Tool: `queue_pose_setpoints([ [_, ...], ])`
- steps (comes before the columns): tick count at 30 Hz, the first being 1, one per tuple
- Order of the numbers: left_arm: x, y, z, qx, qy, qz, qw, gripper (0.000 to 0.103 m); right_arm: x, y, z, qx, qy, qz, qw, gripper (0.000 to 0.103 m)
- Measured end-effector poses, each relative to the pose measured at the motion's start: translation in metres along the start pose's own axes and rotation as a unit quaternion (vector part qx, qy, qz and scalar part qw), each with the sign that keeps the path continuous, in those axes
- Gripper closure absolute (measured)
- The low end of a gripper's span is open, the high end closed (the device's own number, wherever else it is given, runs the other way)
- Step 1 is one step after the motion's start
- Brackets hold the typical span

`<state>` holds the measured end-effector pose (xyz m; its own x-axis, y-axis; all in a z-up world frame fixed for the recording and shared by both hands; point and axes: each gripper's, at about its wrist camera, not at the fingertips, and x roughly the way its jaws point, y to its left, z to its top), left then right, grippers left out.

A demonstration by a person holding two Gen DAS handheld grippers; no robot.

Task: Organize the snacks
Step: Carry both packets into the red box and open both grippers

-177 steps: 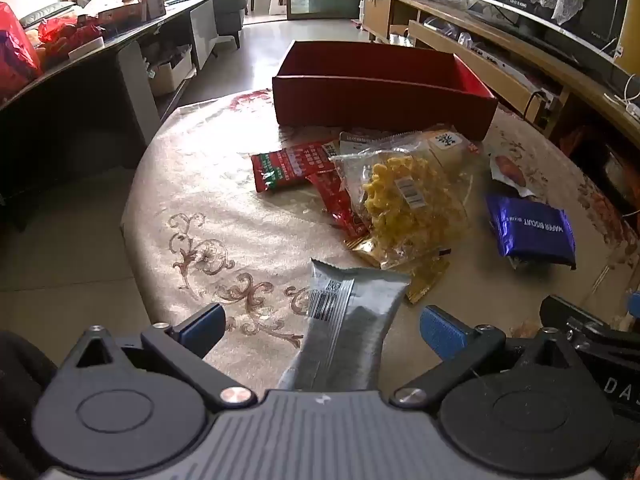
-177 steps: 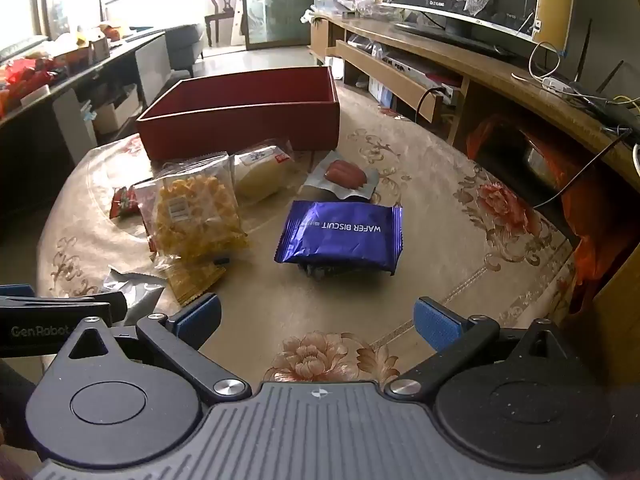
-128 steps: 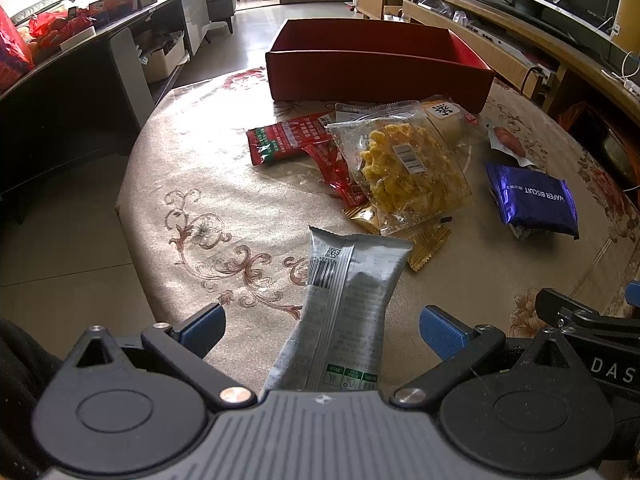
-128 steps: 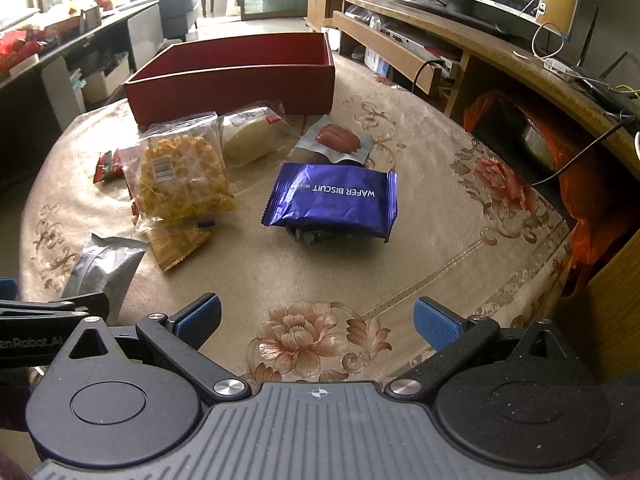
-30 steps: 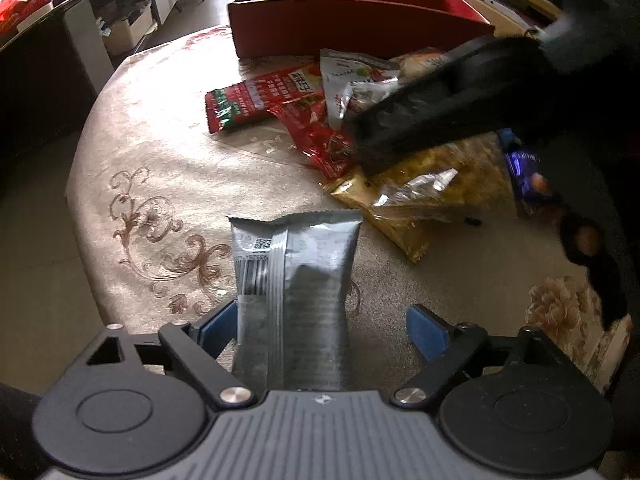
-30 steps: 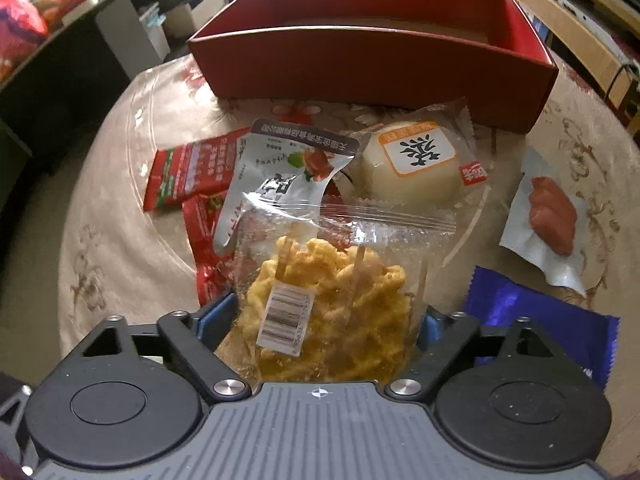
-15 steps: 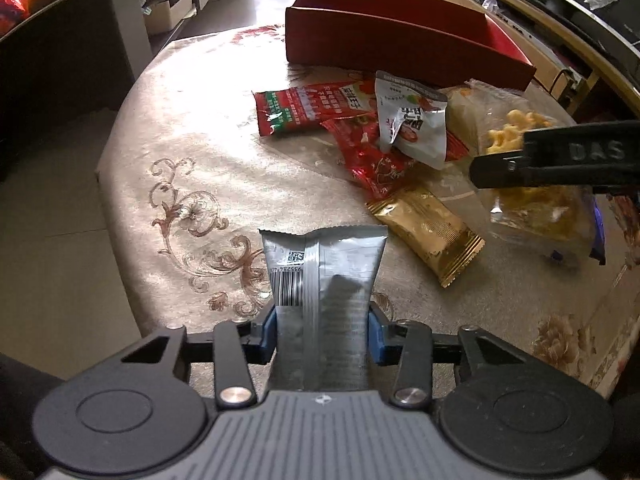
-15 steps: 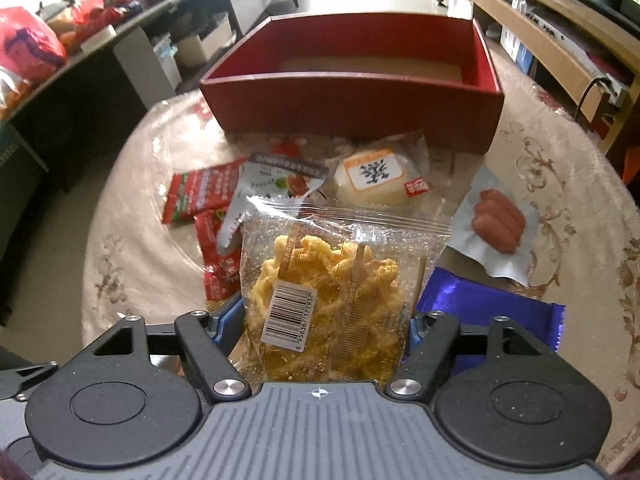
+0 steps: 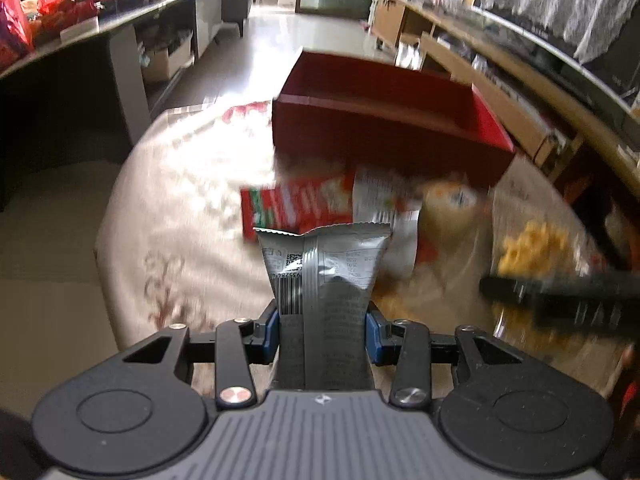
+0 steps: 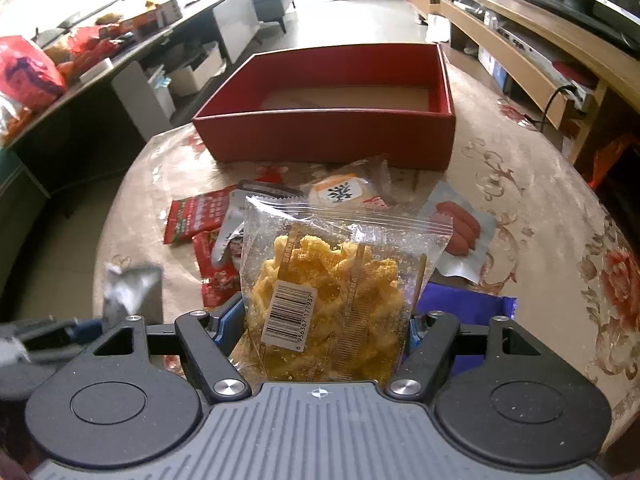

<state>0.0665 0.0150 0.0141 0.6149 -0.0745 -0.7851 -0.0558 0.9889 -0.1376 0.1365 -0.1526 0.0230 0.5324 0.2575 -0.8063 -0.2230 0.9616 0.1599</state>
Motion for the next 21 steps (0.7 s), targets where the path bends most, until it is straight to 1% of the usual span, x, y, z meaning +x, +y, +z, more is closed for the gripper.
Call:
queue_pose_setpoints([
  [4,0.003,-0.005,0.025,-0.005,-0.022,-0.01,0.9997,0.061,0.0,0.002,0.004,0.0,-0.007,0.002,1.0,0.025],
  [10,0.009,-0.017,0.06,-0.006,-0.053,-0.026,0.9982,0.061,0.0,-0.001,0.022,0.009,-0.028,0.003,1.0,0.025],
  [21,0.038,-0.032,0.119,-0.012,-0.078,-0.026,0.9965,0.061,0.006,-0.026,0.065,0.041,-0.065,-0.006,0.997,0.025],
])
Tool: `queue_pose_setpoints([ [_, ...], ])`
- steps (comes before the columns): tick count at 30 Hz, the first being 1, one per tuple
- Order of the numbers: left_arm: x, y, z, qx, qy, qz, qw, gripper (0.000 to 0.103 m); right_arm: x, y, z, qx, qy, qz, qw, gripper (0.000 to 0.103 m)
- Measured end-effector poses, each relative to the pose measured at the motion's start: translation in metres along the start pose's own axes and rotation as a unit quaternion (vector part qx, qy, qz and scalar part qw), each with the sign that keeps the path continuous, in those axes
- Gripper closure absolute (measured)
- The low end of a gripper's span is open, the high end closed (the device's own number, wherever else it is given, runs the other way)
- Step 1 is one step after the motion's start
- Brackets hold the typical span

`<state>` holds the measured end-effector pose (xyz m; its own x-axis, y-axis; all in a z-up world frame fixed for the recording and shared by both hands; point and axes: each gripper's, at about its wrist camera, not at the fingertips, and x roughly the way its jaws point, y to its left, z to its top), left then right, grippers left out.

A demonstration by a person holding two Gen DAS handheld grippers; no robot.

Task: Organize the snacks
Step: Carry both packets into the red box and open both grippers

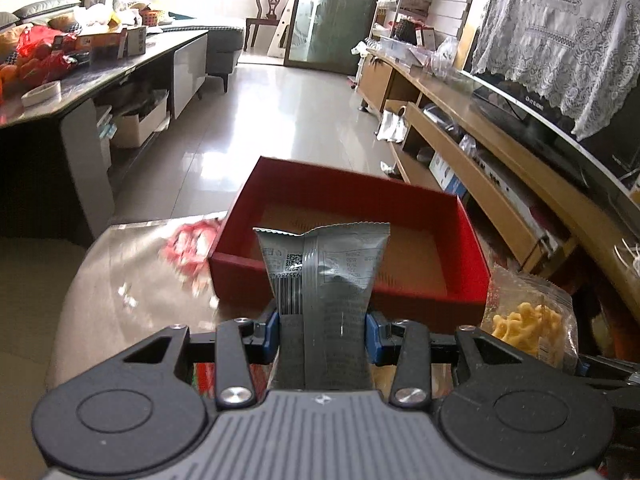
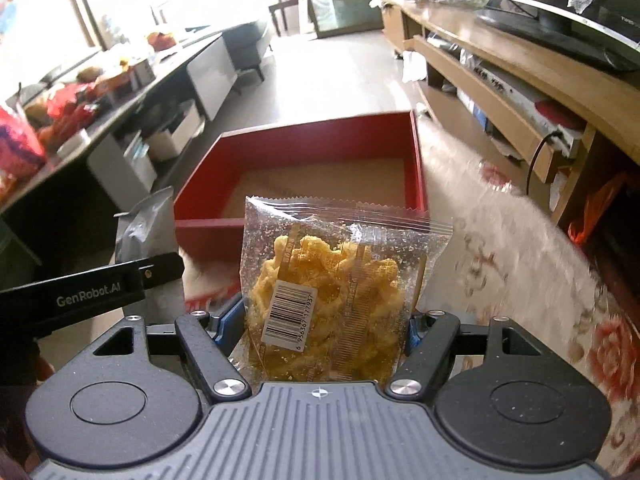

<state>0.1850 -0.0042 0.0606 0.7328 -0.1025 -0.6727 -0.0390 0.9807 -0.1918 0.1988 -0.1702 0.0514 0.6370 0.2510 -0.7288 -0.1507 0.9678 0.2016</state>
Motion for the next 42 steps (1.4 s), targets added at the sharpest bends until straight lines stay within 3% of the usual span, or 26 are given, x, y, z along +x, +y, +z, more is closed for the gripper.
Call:
queue_pose_setpoints([
  [14,0.062,-0.017,0.072,-0.007,-0.035,0.011,0.9993,0.061,0.049,-0.019,0.064,0.014,-0.033,-0.013,0.999,0.025],
  [25,0.122,-0.022,0.08,0.008,-0.018,0.046,0.9987,0.061,0.101,-0.02,0.082,-0.001,-0.01,-0.022,1.0,0.025],
  [33,0.161,-0.018,0.067,0.022,0.031,0.076,0.9964,0.06,0.132,-0.018,0.082,-0.026,0.005,-0.034,0.999,0.026],
  [36,0.164,-0.017,0.063,0.023,0.041,0.083,0.9955,0.056,0.135,-0.013,0.082,-0.044,0.003,-0.041,0.998,0.025],
  [39,0.159,-0.015,0.063,0.026,0.036,0.089,0.9951,0.043,0.137,-0.007,0.079,-0.068,0.002,-0.047,0.997,0.02],
  [42,0.15,-0.014,0.064,0.025,0.026,0.089,0.9954,0.038,0.135,-0.005,0.078,-0.07,0.0,-0.045,0.996,0.019],
])
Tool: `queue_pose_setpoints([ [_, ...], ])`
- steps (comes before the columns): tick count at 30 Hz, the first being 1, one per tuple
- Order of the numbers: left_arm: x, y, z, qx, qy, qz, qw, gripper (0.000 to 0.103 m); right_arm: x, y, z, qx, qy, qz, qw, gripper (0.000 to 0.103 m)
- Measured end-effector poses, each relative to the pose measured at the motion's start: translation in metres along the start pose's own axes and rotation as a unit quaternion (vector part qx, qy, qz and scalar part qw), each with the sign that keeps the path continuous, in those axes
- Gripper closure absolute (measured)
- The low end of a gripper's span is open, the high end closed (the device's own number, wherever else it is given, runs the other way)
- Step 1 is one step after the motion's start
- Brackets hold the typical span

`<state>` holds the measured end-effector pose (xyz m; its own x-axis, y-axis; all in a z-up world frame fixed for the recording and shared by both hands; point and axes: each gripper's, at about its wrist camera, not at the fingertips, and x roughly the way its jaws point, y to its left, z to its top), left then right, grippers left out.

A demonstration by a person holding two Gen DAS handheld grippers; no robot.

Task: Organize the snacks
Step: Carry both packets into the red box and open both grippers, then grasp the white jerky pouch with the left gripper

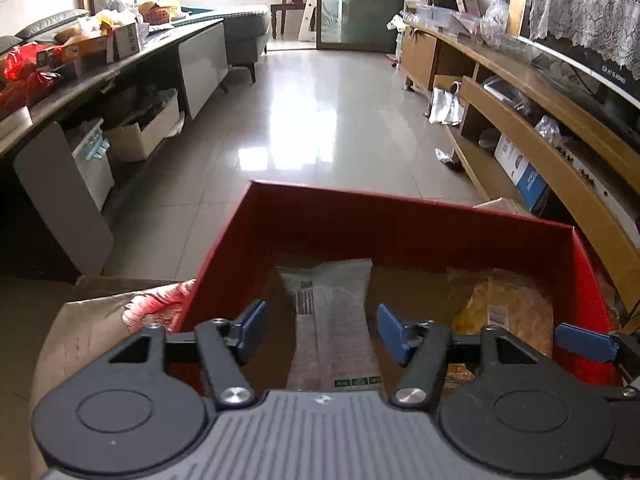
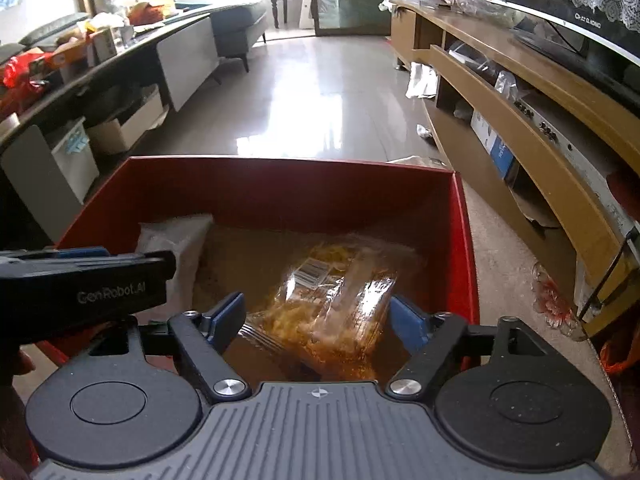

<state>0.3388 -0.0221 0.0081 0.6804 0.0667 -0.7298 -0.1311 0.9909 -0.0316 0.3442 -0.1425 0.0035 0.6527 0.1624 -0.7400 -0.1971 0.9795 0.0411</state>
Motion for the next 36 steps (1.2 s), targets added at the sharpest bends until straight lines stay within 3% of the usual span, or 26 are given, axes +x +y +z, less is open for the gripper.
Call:
queue_pose_setpoints([
  [8,-0.025,0.006,0.001,-0.007,-0.01,-0.007,0.9999,0.031,-0.016,0.009,0.007,-0.015,-0.018,-0.014,1.0,0.017],
  [19,-0.059,0.023,-0.008,-0.023,-0.019,-0.016,0.9994,0.029,-0.041,0.011,0.007,-0.031,-0.025,-0.035,0.999,0.017],
  [36,-0.097,0.027,-0.047,-0.007,-0.006,-0.037,0.9993,0.026,-0.085,0.016,-0.026,-0.019,-0.026,-0.043,0.999,0.016],
])
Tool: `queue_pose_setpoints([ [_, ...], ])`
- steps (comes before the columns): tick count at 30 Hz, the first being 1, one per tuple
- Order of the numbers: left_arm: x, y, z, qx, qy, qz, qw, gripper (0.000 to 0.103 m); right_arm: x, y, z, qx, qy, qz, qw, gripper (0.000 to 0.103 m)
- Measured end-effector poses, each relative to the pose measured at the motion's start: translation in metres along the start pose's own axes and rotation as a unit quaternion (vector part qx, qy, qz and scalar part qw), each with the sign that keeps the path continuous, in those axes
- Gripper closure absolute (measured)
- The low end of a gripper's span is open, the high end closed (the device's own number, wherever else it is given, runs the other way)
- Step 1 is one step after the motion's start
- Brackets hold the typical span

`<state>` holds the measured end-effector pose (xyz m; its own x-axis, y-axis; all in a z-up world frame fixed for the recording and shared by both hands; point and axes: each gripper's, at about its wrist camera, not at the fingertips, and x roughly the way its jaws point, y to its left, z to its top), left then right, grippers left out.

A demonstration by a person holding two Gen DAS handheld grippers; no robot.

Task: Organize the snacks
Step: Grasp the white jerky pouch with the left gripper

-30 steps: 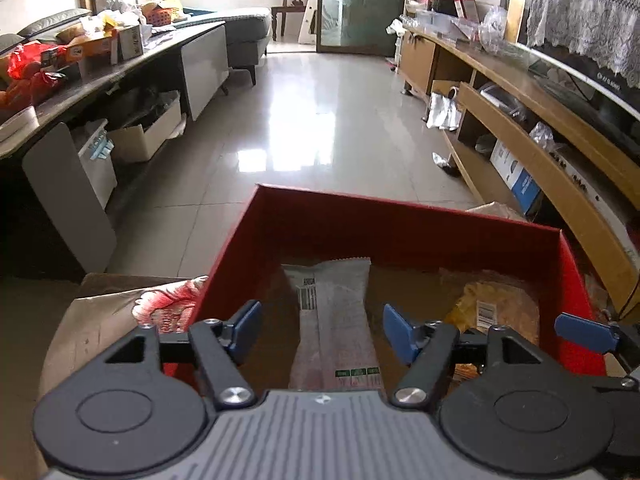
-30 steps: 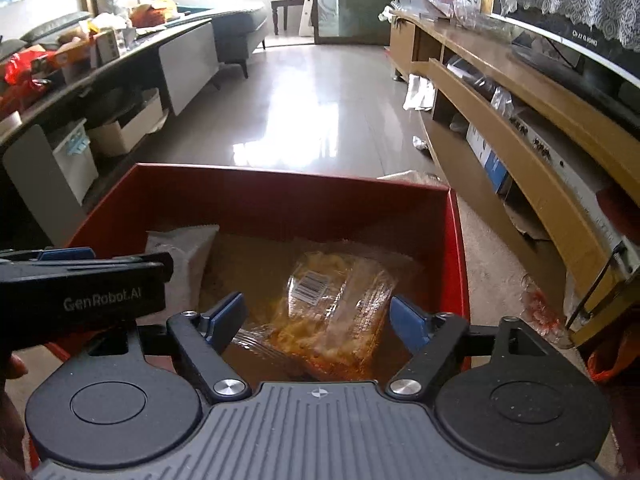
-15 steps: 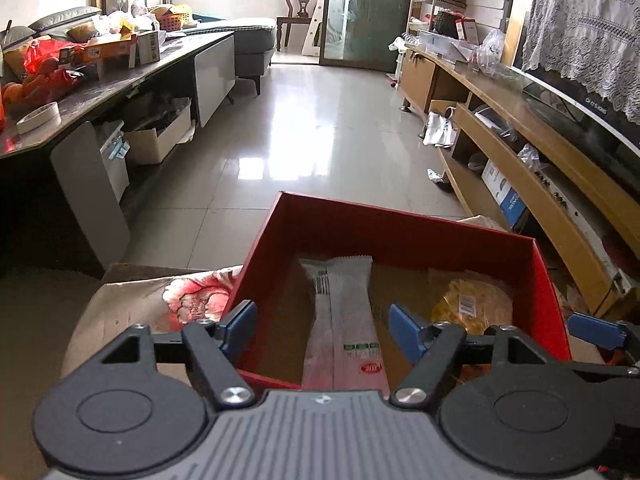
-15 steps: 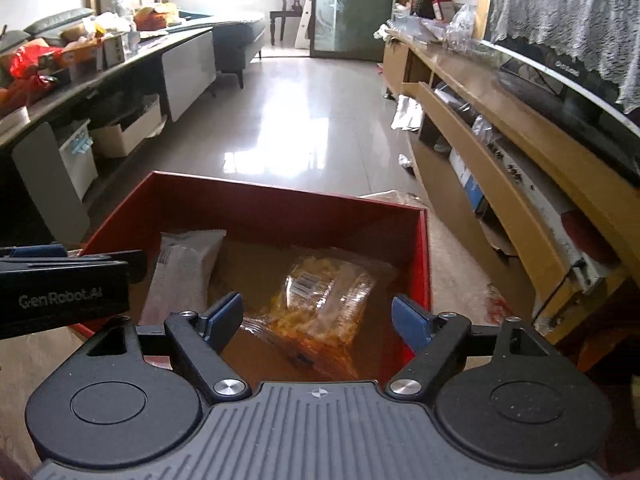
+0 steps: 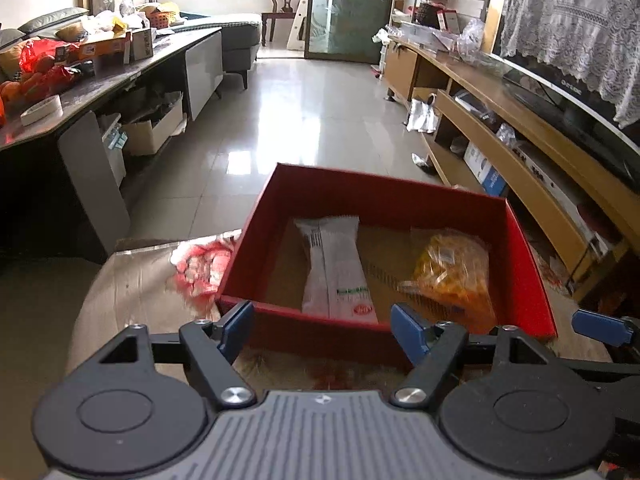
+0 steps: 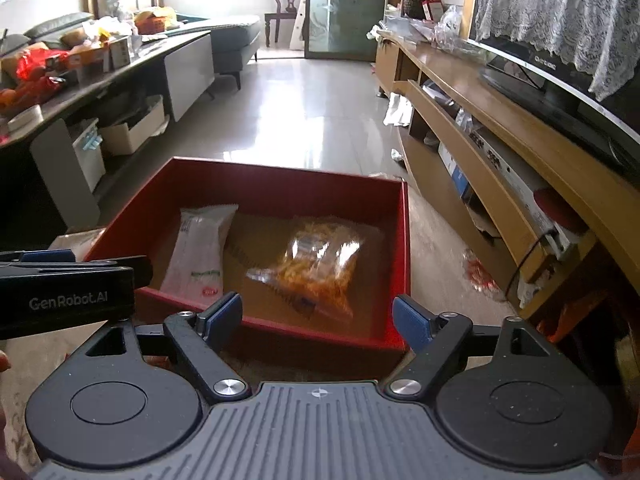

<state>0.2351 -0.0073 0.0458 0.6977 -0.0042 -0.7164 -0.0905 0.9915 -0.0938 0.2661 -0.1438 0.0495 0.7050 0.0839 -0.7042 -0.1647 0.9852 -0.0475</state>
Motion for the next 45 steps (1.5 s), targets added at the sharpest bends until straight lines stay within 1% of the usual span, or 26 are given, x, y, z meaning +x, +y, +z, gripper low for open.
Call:
queue_pose_setpoints([
  [5,-0.006,0.0,-0.015,-0.007,0.021,-0.02,0.9996,0.026,-0.009,-0.001,-0.014,0.009,0.015,0.005,1.0,0.016],
  [8,-0.01,-0.003,-0.026,0.003,0.026,-0.018,0.9995,0.026,-0.014,0.002,-0.023,0.004,0.023,0.007,1.0,0.016],
  [14,-0.012,0.001,-0.041,0.002,0.043,-0.018,0.9989,0.026,-0.022,-0.001,-0.039,0.009,0.041,-0.001,0.999,0.016],
  [22,0.0,-0.001,-0.061,0.009,0.084,-0.026,0.9961,0.026,-0.03,-0.02,-0.06,0.049,0.069,-0.01,0.996,0.015],
  [25,0.008,-0.006,-0.069,0.018,0.101,-0.022,0.9945,0.026,-0.033,-0.025,-0.068,0.066,0.08,-0.001,0.995,0.015],
  [28,0.014,-0.008,-0.076,0.018,0.117,-0.021,0.9928,0.026,-0.039,-0.029,-0.074,0.07,0.081,0.0,0.994,0.015],
  [30,0.015,-0.008,-0.079,0.018,0.117,-0.02,0.9928,0.022,-0.04,-0.031,-0.077,0.072,0.083,0.002,0.994,0.015],
  [32,0.013,-0.007,-0.078,0.013,0.116,-0.016,0.9931,0.021,-0.041,-0.034,-0.079,0.071,0.085,0.002,0.994,0.015],
  [36,0.005,-0.003,-0.076,0.0,0.116,-0.031,0.9927,0.021,-0.039,-0.04,-0.079,0.077,0.089,0.001,0.993,0.015],
  [38,-0.001,-0.004,-0.079,0.001,0.115,-0.036,0.9928,0.021,-0.04,-0.041,-0.078,0.08,0.087,0.004,0.993,0.015],
  [41,-0.003,-0.008,-0.086,0.008,0.124,-0.042,0.9914,0.02,-0.042,-0.041,-0.077,0.081,0.083,0.011,0.993,0.015],
  [43,0.001,-0.013,-0.092,0.019,0.13,-0.035,0.9907,0.02,-0.044,-0.04,-0.077,0.079,0.081,0.013,0.994,0.015],
  [45,0.005,-0.016,-0.097,0.028,0.132,-0.019,0.9906,0.02,-0.045,-0.04,-0.078,0.078,0.081,0.014,0.994,0.015],
])
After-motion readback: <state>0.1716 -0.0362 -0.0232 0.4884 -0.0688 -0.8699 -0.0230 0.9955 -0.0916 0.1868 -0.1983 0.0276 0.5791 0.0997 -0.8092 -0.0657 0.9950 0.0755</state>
